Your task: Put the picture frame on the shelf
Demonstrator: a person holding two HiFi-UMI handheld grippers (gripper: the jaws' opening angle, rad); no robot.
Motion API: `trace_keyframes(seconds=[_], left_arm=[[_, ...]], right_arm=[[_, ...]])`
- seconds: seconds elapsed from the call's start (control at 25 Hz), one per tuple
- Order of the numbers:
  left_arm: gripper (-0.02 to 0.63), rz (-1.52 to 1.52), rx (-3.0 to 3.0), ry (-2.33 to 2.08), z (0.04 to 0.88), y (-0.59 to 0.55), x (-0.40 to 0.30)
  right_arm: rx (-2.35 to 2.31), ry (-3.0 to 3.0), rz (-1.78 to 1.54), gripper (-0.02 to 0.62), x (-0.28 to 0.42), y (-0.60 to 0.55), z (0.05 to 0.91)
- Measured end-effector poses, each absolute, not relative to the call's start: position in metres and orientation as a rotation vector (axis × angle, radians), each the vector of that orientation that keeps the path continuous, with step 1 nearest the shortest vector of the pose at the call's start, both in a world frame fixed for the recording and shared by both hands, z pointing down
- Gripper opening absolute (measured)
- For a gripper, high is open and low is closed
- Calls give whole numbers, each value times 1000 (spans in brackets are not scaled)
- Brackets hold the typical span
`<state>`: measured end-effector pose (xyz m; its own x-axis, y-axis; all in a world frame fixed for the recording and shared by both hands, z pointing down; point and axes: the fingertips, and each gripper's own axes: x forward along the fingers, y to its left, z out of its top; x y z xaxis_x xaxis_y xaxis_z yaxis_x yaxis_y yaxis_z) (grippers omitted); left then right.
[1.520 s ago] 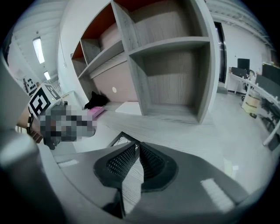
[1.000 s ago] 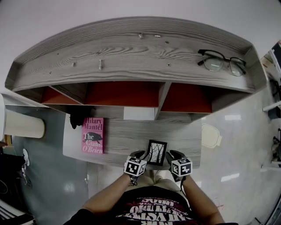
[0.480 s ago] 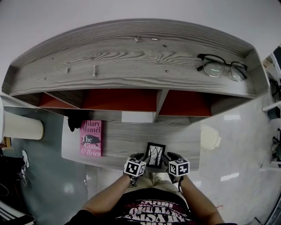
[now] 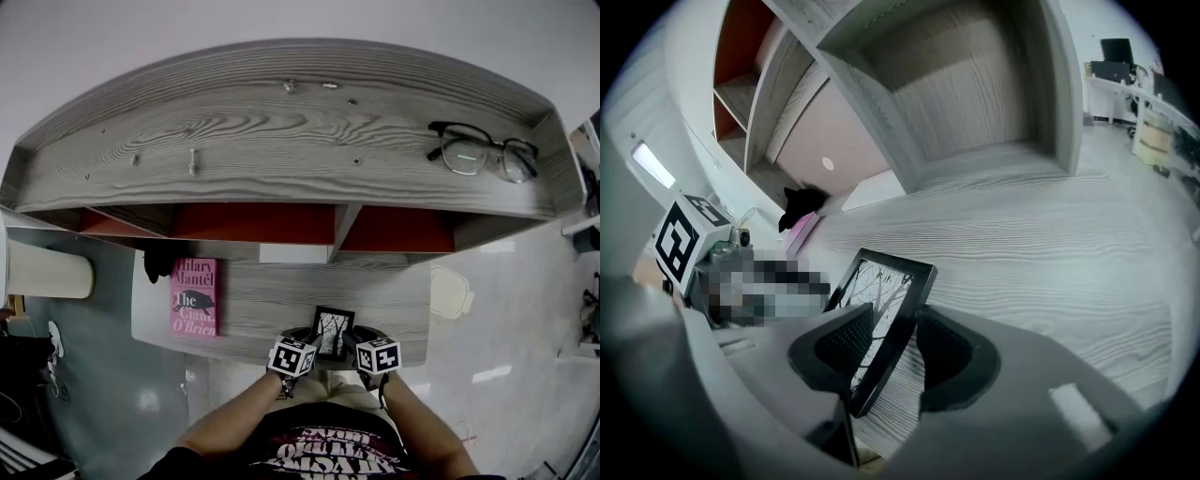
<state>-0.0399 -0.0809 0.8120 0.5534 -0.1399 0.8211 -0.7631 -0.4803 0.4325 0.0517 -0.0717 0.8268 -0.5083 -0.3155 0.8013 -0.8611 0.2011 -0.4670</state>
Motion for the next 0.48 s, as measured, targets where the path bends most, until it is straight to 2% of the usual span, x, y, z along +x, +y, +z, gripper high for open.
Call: trace_keyframes(seconds=[0.48], left_arm=[[140, 959, 1905, -722, 824, -85, -44]], right_arm=[[1089, -1879, 1367, 164, 52, -70, 840]])
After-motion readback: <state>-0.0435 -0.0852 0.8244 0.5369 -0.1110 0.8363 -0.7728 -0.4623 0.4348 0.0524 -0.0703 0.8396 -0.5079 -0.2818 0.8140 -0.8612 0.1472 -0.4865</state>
